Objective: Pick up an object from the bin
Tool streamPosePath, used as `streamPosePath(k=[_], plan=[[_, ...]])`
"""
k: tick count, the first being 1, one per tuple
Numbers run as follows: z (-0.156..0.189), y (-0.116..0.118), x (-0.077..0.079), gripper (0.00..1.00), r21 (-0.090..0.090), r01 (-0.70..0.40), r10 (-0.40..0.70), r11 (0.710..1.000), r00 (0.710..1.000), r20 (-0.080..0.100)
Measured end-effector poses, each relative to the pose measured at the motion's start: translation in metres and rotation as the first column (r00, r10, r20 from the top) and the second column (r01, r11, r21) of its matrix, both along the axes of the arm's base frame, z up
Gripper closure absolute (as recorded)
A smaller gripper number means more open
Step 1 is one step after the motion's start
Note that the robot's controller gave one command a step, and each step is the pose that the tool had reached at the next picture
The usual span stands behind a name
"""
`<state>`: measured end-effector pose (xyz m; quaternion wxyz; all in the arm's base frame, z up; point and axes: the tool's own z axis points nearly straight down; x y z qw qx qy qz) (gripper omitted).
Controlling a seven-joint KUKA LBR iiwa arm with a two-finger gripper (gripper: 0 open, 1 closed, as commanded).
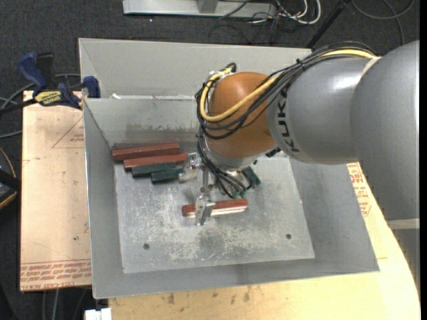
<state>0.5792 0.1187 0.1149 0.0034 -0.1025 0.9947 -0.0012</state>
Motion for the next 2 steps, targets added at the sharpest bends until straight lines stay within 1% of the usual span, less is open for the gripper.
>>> streamPosePath(k=[1, 2], plan=[[-0.035, -0.0649, 0.0038, 1.0, 0.013, 0.143, -0.143, 0.99, 0.99, 0.013], [-0.035, -0.0649, 0.0038, 1.0, 0.013, 0.143, -0.143, 0.99, 0.99, 0.013]])
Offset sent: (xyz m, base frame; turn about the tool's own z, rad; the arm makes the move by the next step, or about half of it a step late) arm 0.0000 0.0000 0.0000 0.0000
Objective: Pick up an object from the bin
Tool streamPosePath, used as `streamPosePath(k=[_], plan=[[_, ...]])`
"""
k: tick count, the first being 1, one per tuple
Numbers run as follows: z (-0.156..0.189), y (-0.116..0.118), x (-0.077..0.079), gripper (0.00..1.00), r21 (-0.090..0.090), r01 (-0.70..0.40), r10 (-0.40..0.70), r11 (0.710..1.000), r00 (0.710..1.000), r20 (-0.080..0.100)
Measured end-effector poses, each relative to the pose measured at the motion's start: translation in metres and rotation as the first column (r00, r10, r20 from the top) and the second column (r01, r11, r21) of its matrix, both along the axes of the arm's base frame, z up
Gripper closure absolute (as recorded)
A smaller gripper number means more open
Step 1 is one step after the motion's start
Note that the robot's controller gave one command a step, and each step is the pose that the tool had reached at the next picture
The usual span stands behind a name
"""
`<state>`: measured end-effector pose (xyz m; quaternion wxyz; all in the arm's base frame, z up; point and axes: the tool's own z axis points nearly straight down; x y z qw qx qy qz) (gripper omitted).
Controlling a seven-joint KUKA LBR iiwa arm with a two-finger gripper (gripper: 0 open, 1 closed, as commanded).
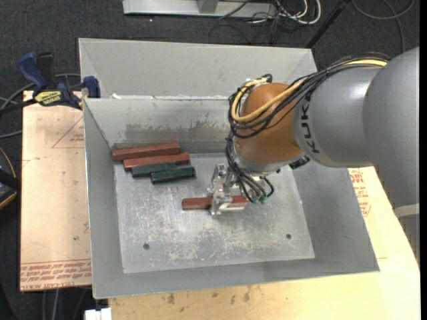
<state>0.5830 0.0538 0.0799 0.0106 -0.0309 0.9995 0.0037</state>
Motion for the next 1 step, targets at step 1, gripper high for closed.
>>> streamPosePath(k=[1], plan=[[0.182, -0.0062, -0.0051, 1.0, -0.006, 0.054, -0.054, 0.999, 0.999, -0.01]])
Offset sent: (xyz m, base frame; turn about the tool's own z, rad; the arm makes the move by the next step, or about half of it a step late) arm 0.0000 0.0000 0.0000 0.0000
